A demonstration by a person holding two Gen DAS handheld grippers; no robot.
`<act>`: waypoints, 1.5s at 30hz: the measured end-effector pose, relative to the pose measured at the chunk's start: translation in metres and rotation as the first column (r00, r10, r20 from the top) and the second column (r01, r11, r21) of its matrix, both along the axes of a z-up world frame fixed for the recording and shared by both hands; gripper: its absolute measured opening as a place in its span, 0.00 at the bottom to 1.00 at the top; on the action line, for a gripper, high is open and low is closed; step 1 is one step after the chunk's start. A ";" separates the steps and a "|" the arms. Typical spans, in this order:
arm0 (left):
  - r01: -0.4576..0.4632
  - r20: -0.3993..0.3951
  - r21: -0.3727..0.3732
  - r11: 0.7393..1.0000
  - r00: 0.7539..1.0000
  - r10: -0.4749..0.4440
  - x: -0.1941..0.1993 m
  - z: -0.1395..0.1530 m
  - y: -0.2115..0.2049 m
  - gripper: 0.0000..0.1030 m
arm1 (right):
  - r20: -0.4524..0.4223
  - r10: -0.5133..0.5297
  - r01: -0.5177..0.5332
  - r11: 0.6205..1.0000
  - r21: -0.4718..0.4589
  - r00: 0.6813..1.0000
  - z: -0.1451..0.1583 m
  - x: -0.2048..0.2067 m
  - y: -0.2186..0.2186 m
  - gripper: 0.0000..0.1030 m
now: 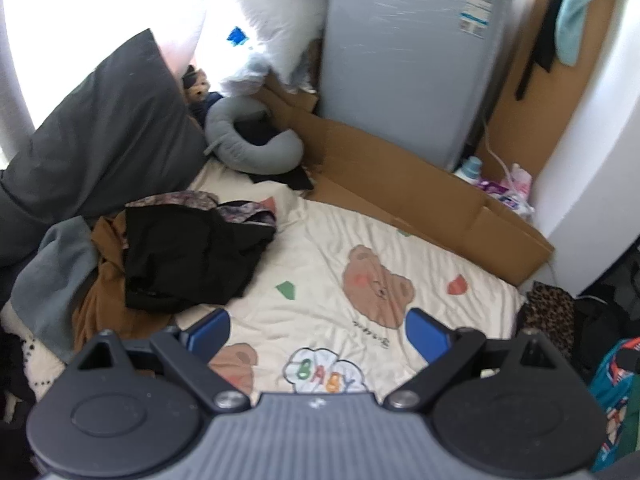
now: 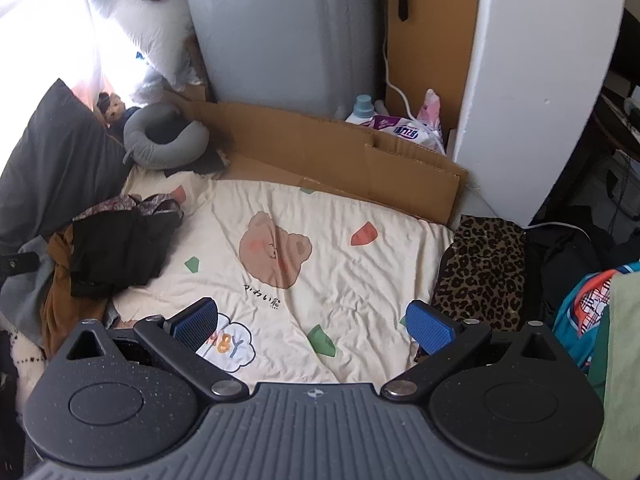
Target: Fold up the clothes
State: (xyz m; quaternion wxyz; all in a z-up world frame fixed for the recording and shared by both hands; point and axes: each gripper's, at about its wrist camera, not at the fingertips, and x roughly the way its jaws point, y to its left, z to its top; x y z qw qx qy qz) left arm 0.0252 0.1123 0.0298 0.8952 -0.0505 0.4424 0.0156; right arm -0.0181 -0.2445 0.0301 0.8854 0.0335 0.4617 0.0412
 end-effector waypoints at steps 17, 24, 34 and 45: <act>-0.118 0.053 0.030 0.993 0.992 0.116 0.043 -0.024 0.080 0.92 | 0.013 0.105 -0.106 0.993 0.047 0.994 -0.024 0.059 0.027 1.00; -0.171 0.040 0.009 0.985 0.984 0.171 0.063 -0.048 0.112 0.85 | 0.012 0.174 -0.174 0.980 0.097 0.985 -0.038 0.089 0.029 1.00; -0.256 0.041 0.031 0.966 0.966 0.255 0.095 -0.086 0.161 0.77 | 0.000 0.261 -0.259 0.957 0.131 0.965 -0.072 0.133 0.033 1.00; -0.298 0.022 0.055 0.953 0.955 0.297 0.133 -0.139 0.197 0.65 | -0.019 0.344 -0.336 0.926 0.175 0.939 -0.131 0.170 0.040 1.00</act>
